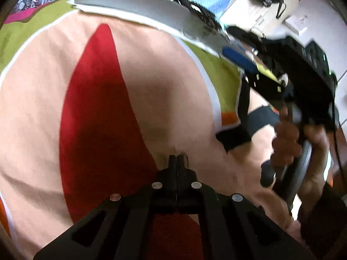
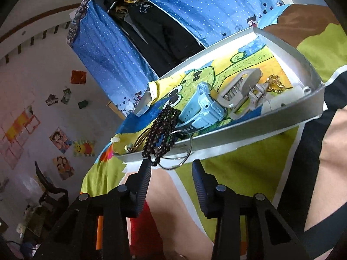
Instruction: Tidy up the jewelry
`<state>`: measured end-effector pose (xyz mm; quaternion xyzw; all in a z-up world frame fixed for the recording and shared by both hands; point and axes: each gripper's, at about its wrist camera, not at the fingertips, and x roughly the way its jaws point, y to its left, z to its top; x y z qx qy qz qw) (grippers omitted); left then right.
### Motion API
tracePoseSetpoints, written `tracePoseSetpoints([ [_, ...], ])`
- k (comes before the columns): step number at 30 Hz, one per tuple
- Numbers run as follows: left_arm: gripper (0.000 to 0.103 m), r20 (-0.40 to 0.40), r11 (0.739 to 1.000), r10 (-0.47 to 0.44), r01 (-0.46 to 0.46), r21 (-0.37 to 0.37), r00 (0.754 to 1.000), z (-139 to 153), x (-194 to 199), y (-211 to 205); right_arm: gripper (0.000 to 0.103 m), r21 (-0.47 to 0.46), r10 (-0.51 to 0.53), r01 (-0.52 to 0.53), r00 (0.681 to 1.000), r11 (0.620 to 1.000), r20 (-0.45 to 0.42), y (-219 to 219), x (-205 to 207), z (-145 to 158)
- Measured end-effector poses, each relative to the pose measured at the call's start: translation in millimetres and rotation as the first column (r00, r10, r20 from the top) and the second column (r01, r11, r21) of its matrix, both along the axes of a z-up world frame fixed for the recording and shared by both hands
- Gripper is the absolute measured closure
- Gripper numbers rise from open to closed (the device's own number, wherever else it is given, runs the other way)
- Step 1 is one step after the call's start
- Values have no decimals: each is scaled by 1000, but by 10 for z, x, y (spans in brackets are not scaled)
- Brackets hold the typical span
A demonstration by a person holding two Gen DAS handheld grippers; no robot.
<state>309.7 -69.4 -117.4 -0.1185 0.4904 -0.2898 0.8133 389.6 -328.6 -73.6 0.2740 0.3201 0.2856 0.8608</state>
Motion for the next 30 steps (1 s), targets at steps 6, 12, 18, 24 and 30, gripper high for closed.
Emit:
tracePoseSetpoints([
  [6,103,-43,992,-62,66,104,997,-127,-24,-228,92,-22,-30,30,999,999,-22,-3,25,-11],
  [12,103,-10,987,-82,83,139,997,-119,-30,-290,98,-51,-49,48,999,998,-15,-17,10,15],
  [18,103,34,994,-11,7,105,999,-78,-2,-175,99,-106,-44,45,999,993,4,44,-49,53],
  [24,103,106,996,71,-77,48,992,83,14,4,100,-163,-67,74,997,984,50,78,-108,145],
  [30,103,154,994,103,-109,33,983,244,-20,-30,100,-192,-93,117,987,974,127,46,-189,316],
])
